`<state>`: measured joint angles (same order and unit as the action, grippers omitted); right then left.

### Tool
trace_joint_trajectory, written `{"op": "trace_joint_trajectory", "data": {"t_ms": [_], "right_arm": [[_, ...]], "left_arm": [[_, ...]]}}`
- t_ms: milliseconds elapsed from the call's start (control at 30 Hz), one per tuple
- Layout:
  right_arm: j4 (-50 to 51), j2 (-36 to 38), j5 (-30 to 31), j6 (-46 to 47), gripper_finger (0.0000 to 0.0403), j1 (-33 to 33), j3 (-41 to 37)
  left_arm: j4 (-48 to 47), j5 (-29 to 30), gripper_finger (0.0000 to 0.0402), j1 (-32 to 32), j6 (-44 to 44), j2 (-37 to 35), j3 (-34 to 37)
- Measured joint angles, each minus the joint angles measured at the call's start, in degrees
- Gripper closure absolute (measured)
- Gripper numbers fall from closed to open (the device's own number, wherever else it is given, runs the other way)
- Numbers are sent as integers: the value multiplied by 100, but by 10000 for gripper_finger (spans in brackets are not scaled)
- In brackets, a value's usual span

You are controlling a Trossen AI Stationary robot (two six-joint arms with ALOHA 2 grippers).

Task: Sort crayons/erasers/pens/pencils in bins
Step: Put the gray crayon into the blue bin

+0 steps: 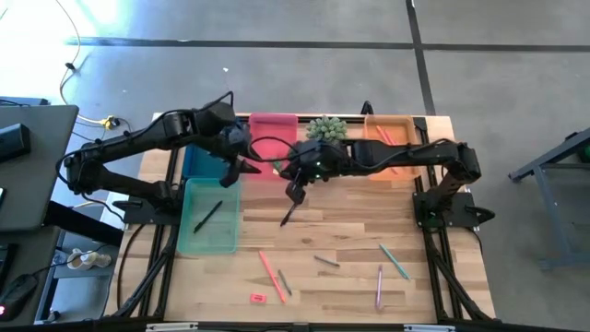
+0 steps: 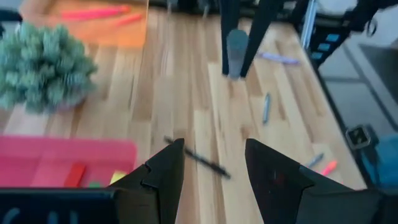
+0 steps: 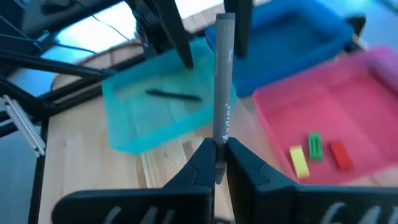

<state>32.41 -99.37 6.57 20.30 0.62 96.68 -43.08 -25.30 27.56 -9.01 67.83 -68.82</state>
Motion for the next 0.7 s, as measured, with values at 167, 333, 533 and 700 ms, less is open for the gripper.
{"op": "trace_joint_trajectory", "data": {"t_ms": [167, 333, 533, 700], "right_arm": [[-250, 113, -4, -452, 399, 0, 0], [-290, 220, -7, -735, 399, 0, 0], [-351, 359, -19, -985, 399, -13, 0], [-353, 388, -109, -1036, 399, -43, 2]], "left_arm": [[628, 7, 245, -194, 458, 0, 0], [1130, 6, 245, -342, 803, 0, 0], [1680, 3, 245, -467, 1174, 0, 0], [2190, 30, 245, -541, 1486, 0, 0]]}}
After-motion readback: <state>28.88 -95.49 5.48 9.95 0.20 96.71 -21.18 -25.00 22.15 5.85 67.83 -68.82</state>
